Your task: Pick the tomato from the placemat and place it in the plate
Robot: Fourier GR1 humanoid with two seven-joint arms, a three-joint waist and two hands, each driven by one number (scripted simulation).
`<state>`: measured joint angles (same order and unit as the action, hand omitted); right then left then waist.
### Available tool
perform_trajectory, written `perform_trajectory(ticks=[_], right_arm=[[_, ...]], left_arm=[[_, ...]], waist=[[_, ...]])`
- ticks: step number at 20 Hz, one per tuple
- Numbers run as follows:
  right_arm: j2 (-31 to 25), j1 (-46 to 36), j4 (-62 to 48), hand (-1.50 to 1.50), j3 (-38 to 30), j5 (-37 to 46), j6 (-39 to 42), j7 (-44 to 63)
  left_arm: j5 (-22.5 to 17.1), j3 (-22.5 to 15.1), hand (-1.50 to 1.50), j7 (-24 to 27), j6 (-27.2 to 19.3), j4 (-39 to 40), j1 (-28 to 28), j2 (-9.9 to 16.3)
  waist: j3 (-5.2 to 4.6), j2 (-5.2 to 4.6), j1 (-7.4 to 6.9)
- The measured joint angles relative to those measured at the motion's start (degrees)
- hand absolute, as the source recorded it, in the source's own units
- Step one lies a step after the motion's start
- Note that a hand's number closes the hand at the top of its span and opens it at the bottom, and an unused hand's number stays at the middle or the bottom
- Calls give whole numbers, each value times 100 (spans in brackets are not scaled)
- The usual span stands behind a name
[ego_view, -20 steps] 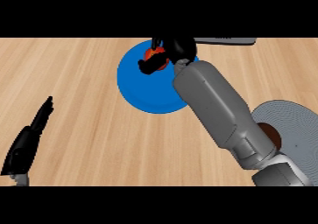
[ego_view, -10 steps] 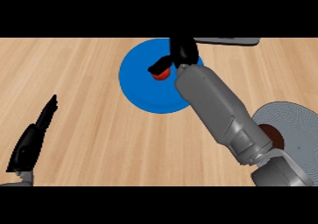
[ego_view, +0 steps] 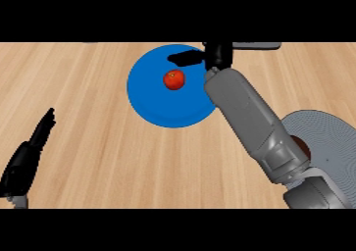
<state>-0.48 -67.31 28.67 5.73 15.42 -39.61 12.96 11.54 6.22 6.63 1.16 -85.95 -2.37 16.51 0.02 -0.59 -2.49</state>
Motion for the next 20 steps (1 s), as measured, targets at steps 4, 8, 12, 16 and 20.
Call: perform_trajectory(ticks=[4, 8, 12, 16, 20], right_arm=[[-120, 477, 513, -150, -447, -457, 9, -589], [-459, 997, 1055, -150, -846, -919, 439, -1228], [-880, 1621, 1496, -150, -1077, -1229, 1060, -1823], [-1143, 2120, 1830, -150, -1134, -1320, 1477, -2213], [-1497, 2575, 2049, -150, -1303, -1497, 1964, -2433]], left_arm=[[-13, 86, 0, 98, -22, 46, -149, -9], [-11, 157, 0, 112, -46, 80, -150, -14], [-31, 210, 0, 57, -6, -26, -238, -7], [-15, 225, 0, 33, 42, -99, -277, -36], [62, 216, 0, 60, 9, 21, -200, -118]], waist=[[3, 31, 137], [2, 46, 209], [2, 58, 236], [0, 60, 235], [-1, 59, 244]])
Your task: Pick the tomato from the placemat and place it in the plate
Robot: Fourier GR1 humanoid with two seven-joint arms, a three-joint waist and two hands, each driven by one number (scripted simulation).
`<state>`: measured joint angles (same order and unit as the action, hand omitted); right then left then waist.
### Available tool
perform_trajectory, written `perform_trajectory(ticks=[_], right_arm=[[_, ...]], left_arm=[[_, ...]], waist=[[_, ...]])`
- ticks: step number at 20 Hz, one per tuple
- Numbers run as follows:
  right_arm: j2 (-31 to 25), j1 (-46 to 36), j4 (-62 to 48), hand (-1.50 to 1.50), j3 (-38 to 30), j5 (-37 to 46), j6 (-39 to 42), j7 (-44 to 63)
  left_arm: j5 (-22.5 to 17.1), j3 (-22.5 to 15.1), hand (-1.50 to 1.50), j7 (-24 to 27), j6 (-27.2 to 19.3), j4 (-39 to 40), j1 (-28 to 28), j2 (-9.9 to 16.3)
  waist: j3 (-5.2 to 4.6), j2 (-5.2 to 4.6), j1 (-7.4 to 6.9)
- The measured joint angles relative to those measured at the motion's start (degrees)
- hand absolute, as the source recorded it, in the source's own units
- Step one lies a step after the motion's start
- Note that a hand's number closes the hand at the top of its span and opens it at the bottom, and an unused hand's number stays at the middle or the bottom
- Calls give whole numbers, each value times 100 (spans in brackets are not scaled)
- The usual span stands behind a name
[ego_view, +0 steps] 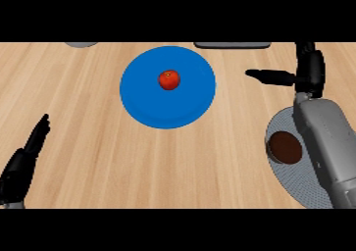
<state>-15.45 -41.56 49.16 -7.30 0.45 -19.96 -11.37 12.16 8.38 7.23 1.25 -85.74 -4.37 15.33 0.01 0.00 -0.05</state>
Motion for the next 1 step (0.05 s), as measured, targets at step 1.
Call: perform_trajectory(ticks=[1], right_arm=[[-65, 40, -7, -150, -47, -37, 101, -18]], left_arm=[[-3, 31, 0, -8, 18, -25, -1, 12]], waist=[[0, -1, -5]])
